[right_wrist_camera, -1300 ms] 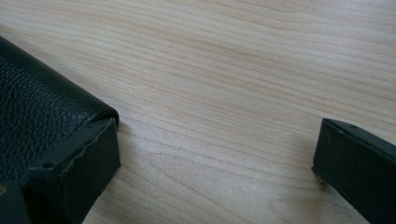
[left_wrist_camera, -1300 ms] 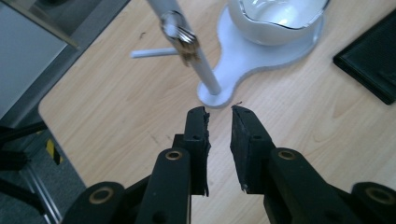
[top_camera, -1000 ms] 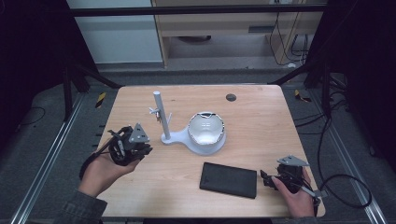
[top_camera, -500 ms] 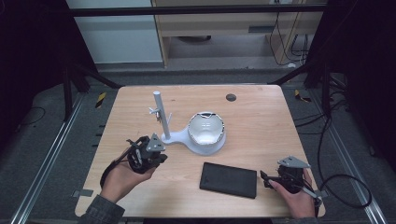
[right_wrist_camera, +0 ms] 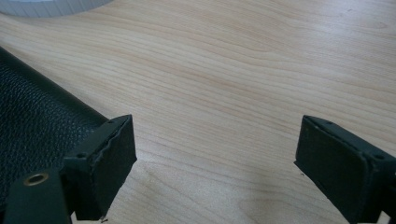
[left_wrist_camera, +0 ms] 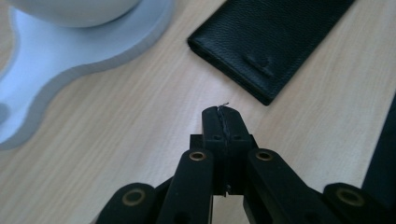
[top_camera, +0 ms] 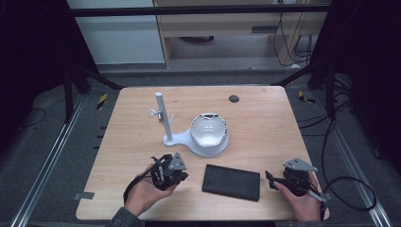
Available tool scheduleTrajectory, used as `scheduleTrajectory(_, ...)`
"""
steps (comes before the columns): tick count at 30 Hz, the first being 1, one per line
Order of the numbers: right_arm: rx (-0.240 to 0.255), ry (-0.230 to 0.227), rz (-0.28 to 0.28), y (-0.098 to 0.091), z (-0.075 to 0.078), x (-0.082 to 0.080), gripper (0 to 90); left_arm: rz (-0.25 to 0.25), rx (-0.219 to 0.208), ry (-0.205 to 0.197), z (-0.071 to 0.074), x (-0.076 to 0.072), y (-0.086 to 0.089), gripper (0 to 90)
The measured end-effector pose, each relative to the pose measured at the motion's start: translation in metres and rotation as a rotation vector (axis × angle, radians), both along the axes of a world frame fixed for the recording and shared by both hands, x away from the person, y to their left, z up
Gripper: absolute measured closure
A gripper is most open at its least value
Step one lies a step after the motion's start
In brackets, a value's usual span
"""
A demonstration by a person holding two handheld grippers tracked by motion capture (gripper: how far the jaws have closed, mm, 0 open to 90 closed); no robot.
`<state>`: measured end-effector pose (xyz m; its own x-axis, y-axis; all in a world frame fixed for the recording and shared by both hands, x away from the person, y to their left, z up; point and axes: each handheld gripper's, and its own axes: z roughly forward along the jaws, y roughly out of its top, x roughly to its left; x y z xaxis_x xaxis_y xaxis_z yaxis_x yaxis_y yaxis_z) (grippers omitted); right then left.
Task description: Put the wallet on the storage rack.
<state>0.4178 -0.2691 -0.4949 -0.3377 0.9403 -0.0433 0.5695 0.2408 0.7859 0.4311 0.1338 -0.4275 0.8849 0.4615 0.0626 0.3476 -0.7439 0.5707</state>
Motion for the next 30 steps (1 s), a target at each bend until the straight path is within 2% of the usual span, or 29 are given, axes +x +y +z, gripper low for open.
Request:
scheduleTrajectory(2,-0.005,0.003,0.005,0.001,0.000,0.000,12.8,-0.007,-0.019,0.016,-0.004,-0.003,-0.003,90.0)
scheduleTrajectory(8,-0.013,0.005,0.019,0.003,-0.001,0.001,13.9,-0.025,-0.026,0.040,-0.019,-0.009,-0.012,90.0)
scheduleTrajectory(17,-0.007,0.018,0.023,0.003,-0.001,0.001,15.8,-0.068,0.001,0.060,-0.031,-0.012,-0.024,90.0)
scheduleTrajectory(20,-0.009,0.025,0.019,0.002,-0.001,0.002,15.6,-0.077,0.015,0.072,-0.036,-0.011,-0.028,90.0)
scheduleTrajectory(22,-0.009,0.019,0.019,0.002,-0.001,0.001,15.5,-0.090,0.039,0.079,-0.040,-0.011,-0.032,90.0)
scheduleTrajectory(30,-0.006,0.020,0.020,0.002,-0.001,0.001,15.2,-0.088,0.065,0.080,-0.045,-0.009,-0.036,90.0)
